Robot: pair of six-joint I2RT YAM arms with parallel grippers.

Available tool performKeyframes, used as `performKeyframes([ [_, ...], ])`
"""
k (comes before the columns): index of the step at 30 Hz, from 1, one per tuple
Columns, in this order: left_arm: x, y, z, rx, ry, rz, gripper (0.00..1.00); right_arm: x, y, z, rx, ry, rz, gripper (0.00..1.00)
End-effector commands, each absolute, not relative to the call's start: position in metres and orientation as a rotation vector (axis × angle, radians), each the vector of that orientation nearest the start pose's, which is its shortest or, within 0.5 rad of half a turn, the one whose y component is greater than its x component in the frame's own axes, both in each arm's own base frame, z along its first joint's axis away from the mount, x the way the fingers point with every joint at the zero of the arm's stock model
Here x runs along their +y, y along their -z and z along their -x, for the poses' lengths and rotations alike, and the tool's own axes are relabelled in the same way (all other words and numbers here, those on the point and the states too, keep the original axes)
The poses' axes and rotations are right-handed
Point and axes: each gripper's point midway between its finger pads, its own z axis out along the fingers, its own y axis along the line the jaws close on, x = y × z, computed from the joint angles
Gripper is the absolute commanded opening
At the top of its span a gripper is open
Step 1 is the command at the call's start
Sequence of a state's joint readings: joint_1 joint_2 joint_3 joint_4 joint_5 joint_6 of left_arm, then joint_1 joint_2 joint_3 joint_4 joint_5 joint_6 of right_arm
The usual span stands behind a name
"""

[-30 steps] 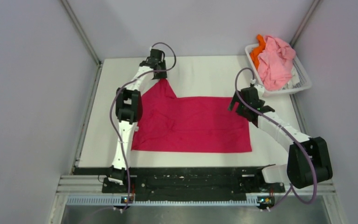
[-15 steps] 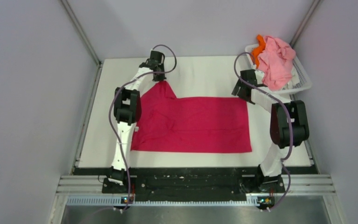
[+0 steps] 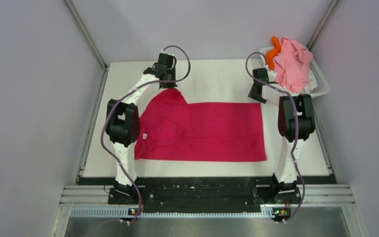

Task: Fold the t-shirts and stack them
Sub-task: Grab the side of the flattened tshirt furthest away from the robot with both arms

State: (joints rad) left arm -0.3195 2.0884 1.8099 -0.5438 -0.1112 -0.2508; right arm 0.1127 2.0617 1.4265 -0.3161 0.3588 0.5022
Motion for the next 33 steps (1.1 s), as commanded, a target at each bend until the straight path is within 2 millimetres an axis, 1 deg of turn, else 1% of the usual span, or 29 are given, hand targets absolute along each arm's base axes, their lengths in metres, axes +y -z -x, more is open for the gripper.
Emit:
performKeyframes([
  [1,-0.147,-0.143,-0.504,2.373,0.108,0.011,0.0,0.014,-0.02,-0.471,2.42,0.165,-0.62,0.47],
  [6,-0.147,-0.143,-0.486,2.405,0.139,0.017,0.0,0.012,-0.029,-0.46,2.401,0.161,-0.607,0.48],
  [8,-0.147,-0.144,-0.479,2.411,0.155,0.024,0.0,0.013,-0.029,-0.457,2.406,0.157,-0.602,0.46],
  [10,-0.148,-0.146,-0.474,2.41,0.174,0.026,0.0,0.013,-0.027,-0.455,2.409,0.149,-0.601,0.39],
  [13,-0.149,-0.149,-0.466,2.405,0.201,0.027,0.0,0.016,-0.029,-0.459,2.401,0.128,-0.582,0.21],
  [15,-0.15,-0.151,-0.462,2.405,0.215,0.029,0.0,0.019,-0.036,-0.465,2.385,0.108,-0.563,0.08],
  [16,-0.15,-0.153,-0.46,2.404,0.223,0.029,0.0,0.018,-0.04,-0.467,2.379,0.106,-0.558,0.03],
  [17,-0.15,-0.153,-0.457,2.405,0.227,0.026,0.0,0.019,-0.046,-0.469,2.366,0.102,-0.55,0.0],
  [20,-0.148,-0.153,-0.444,2.415,0.237,0.036,0.0,0.018,-0.061,-0.467,2.338,0.097,-0.536,0.0],
  [24,-0.144,-0.15,-0.419,2.431,0.243,0.055,0.0,0.019,-0.078,-0.454,2.306,0.073,-0.511,0.0],
  [27,-0.141,-0.15,-0.396,2.433,0.257,0.07,0.0,0.023,-0.088,-0.442,2.282,0.023,-0.482,0.0],
  [28,-0.139,-0.15,-0.385,2.432,0.257,0.075,0.0,0.025,-0.093,-0.438,2.272,0.008,-0.475,0.0],
  [29,-0.137,-0.146,-0.377,2.444,0.251,0.085,0.0,0.025,-0.095,-0.433,2.267,0.002,-0.471,0.0],
  [30,-0.135,-0.152,-0.369,2.43,0.255,0.094,0.0,0.024,-0.096,-0.427,2.265,0.001,-0.467,0.0],
  [33,-0.124,-0.154,-0.345,2.418,0.233,0.134,0.0,0.022,-0.105,-0.416,2.246,0.006,-0.455,0.0],
])
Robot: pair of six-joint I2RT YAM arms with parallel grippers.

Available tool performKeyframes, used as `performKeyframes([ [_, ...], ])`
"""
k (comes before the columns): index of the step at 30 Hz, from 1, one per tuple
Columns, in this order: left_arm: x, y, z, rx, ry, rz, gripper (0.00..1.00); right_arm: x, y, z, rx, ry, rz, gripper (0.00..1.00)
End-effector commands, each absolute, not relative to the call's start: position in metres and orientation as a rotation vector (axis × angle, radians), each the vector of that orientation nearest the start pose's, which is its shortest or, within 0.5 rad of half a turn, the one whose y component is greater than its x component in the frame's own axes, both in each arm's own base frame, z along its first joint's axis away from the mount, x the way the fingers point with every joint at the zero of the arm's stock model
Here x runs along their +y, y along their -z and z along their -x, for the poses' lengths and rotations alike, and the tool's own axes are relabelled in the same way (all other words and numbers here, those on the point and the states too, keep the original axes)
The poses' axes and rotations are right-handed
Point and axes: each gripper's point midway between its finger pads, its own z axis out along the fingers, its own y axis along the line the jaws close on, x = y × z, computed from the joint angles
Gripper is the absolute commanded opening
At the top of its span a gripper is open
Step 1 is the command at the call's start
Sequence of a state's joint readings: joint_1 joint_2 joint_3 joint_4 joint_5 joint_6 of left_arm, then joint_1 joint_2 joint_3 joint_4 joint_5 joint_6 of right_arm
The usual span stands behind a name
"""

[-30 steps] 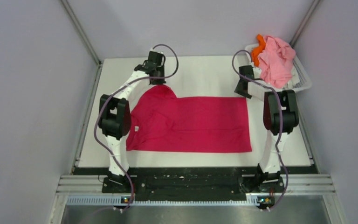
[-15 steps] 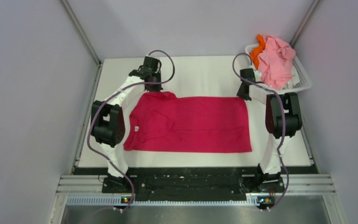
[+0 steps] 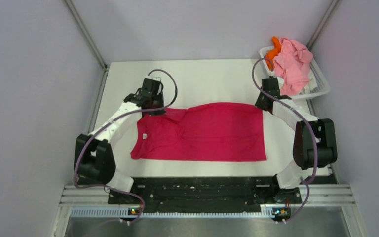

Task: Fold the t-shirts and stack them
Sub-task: Grab the side of the flattened tshirt furthest away from the robot with both arms, then fold the other side of the tshirt into a rectangle

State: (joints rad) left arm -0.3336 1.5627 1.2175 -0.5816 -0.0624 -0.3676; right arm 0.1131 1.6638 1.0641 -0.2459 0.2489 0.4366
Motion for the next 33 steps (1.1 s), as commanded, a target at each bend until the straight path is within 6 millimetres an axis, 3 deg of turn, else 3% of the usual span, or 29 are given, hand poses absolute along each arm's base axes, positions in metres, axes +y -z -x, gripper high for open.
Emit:
performKeyframes([
  [1,-0.12,-0.155,-0.338,2.414,0.228,0.153,0.0,0.021,-0.108,-0.413,2.239,0.006,-0.452,0.0],
  [7,-0.112,-0.168,-0.299,2.359,0.289,0.194,0.0,0.025,-0.117,-0.394,2.224,-0.037,-0.431,0.0],
  [12,-0.112,-0.163,-0.269,2.356,0.33,0.225,0.0,0.03,-0.122,-0.387,2.209,-0.072,-0.403,0.0],
  [19,-0.11,-0.119,-0.223,2.436,0.365,0.322,0.0,0.035,-0.114,-0.375,2.225,-0.083,-0.381,0.0],
  [26,-0.114,-0.077,-0.184,2.533,0.441,0.406,0.0,0.034,-0.086,-0.346,2.262,-0.09,-0.447,0.0],
  [27,-0.114,-0.072,-0.179,2.55,0.445,0.412,0.02,0.034,-0.082,-0.342,2.264,-0.091,-0.458,0.05],
  [30,-0.114,-0.063,-0.17,2.583,0.454,0.426,0.26,0.032,-0.073,-0.33,2.271,-0.089,-0.489,0.25],
  [33,-0.124,-0.067,-0.162,2.62,0.532,0.412,0.5,0.022,-0.072,-0.315,2.283,-0.022,-0.533,0.44],
])
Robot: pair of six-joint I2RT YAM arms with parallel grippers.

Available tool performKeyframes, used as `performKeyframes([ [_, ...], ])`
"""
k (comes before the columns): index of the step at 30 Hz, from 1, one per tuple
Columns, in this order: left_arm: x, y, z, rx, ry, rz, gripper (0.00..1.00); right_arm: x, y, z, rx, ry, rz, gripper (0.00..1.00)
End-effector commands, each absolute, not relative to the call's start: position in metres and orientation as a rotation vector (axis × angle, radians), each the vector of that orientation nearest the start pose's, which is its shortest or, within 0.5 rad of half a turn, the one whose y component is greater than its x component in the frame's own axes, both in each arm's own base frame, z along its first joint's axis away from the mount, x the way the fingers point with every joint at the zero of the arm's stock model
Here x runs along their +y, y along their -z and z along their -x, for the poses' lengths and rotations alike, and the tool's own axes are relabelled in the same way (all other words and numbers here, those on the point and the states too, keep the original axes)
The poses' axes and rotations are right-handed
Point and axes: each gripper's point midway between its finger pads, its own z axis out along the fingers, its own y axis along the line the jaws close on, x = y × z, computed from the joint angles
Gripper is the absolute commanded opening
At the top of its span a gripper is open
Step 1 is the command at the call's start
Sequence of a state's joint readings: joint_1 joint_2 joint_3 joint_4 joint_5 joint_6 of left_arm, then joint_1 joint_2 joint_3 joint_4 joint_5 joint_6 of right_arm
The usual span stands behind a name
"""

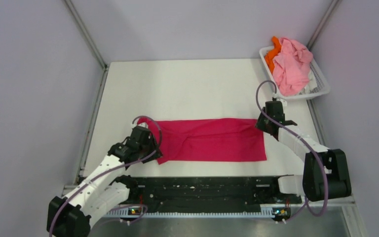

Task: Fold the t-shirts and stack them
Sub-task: Fold the other side of the tshirt into a rectangle, then rotate the tshirt 80 degrees

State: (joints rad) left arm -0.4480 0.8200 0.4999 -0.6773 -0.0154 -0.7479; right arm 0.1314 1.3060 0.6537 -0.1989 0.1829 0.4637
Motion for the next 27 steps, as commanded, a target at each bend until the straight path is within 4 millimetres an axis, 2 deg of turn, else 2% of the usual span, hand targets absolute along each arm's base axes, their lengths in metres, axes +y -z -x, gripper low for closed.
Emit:
performKeyframes([
  [1,-0.124,-0.071,-0.161,2.621,0.532,0.41,0.55,0.015,-0.075,-0.312,2.273,0.018,-0.559,0.51],
  [2,-0.123,-0.078,-0.162,2.612,0.522,0.405,0.57,0.009,-0.081,-0.309,2.257,0.054,-0.583,0.64],
  [3,-0.121,-0.086,-0.164,2.592,0.513,0.406,0.64,0.004,-0.088,-0.307,2.233,0.073,-0.602,0.87],
  [4,-0.12,-0.096,-0.169,2.563,0.512,0.404,0.78,0.003,-0.095,-0.307,2.21,0.072,-0.607,0.97],
  [5,-0.121,-0.107,-0.175,2.527,0.521,0.397,0.95,0.006,-0.103,-0.307,2.192,0.042,-0.597,0.99],
  [6,-0.12,-0.119,-0.185,2.475,0.514,0.399,0.98,0.013,-0.108,-0.309,2.181,-0.013,-0.575,0.99],
  [8,-0.124,-0.136,-0.208,2.374,0.531,0.393,0.99,0.041,-0.118,-0.315,2.167,-0.184,-0.47,0.99],
  [10,-0.135,-0.14,-0.23,2.308,0.573,0.389,0.99,0.073,-0.126,-0.321,2.146,-0.35,-0.321,0.99],
  [12,-0.146,-0.132,-0.242,2.327,0.597,0.407,0.99,0.103,-0.131,-0.327,2.13,-0.465,-0.179,0.99],
  [13,-0.15,-0.123,-0.247,2.359,0.595,0.425,0.99,0.111,-0.126,-0.33,2.148,-0.47,-0.131,0.99],
  [18,-0.148,-0.068,-0.259,2.517,0.495,0.521,0.99,0.128,-0.109,-0.358,2.209,-0.432,-0.047,0.99],
  [20,-0.148,-0.053,-0.262,2.557,0.539,0.562,0.99,0.13,-0.102,-0.362,2.239,-0.417,-0.052,0.99],
  [23,-0.128,-0.035,-0.27,2.572,0.506,0.658,0.99,0.121,-0.077,-0.347,2.317,-0.372,-0.101,0.99],
  [27,-0.097,-0.028,-0.29,2.545,0.403,0.708,0.99,0.115,-0.045,-0.314,2.388,-0.386,-0.195,0.99],
])
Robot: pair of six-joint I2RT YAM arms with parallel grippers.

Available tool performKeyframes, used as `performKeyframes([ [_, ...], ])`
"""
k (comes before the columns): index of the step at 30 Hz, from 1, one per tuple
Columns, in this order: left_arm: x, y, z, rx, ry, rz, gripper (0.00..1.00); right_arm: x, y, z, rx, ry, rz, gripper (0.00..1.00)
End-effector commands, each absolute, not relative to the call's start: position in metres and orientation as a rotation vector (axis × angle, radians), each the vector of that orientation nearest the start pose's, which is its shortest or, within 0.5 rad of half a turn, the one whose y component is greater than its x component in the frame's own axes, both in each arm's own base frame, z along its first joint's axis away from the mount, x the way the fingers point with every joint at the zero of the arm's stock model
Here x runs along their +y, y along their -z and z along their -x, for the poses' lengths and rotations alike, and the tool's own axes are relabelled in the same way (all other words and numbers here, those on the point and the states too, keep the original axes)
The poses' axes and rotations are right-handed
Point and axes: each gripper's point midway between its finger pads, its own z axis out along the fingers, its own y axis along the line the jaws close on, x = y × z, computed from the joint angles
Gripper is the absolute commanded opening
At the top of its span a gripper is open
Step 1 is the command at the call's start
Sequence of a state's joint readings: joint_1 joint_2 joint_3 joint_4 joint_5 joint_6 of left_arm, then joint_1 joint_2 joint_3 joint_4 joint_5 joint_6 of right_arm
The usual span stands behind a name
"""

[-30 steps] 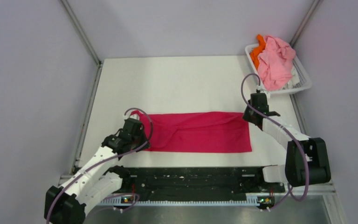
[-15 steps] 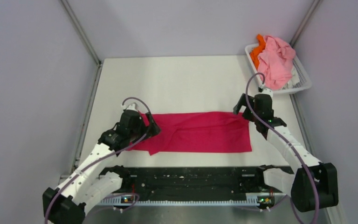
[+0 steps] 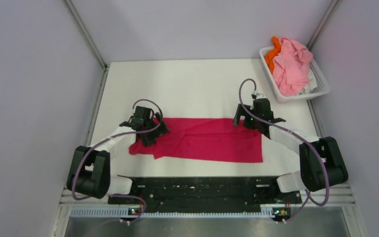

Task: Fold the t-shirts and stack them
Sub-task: Rotate the tshirt 80 degrees

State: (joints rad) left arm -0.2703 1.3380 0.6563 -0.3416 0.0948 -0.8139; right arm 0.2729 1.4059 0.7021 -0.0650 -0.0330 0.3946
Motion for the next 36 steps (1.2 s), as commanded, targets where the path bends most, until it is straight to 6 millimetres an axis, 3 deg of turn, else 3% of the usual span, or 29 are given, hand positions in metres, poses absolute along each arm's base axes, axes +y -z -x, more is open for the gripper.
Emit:
performKeyframes([
  [1,-0.093,-0.027,-0.296,2.54,0.382,0.714,0.99,0.119,-0.039,-0.305,2.407,-0.426,-0.207,0.99],
  [4,-0.092,-0.021,-0.317,2.549,0.375,0.728,0.99,0.133,-0.021,-0.275,2.471,-0.527,-0.2,0.99],
  [7,-0.1,-0.016,-0.347,2.583,0.412,0.717,0.99,0.147,-0.012,-0.25,2.519,-0.509,-0.14,0.99],
  [10,-0.111,-0.012,-0.398,2.596,0.452,0.717,0.99,0.158,-0.014,-0.233,2.537,-0.483,-0.092,0.99],
  [15,-0.155,-0.017,-0.495,2.535,0.719,0.714,0.99,0.185,-0.019,-0.197,2.57,-0.501,-0.004,0.99],
  [20,-0.208,-0.018,-0.585,2.412,1.02,0.693,0.99,0.248,-0.023,-0.151,2.593,-0.685,0.211,0.99],
  [24,-0.253,-0.019,-0.631,2.27,1.192,0.676,0.99,0.315,-0.034,-0.136,2.547,-0.795,0.486,0.99],
  [26,-0.271,-0.026,-0.65,2.163,1.245,0.654,0.99,0.346,-0.041,-0.131,2.507,-0.823,0.626,0.99],
  [29,-0.283,-0.033,-0.67,2.065,1.281,0.664,0.99,0.375,-0.052,-0.124,2.438,-0.812,0.786,0.99],
  [32,-0.28,-0.051,-0.676,2.032,1.265,0.643,0.99,0.385,-0.065,-0.118,2.385,-0.788,0.868,0.99],
  [36,-0.269,-0.099,-0.672,2.032,1.147,0.539,0.99,0.379,-0.091,-0.128,2.311,-0.758,0.804,0.99],
])
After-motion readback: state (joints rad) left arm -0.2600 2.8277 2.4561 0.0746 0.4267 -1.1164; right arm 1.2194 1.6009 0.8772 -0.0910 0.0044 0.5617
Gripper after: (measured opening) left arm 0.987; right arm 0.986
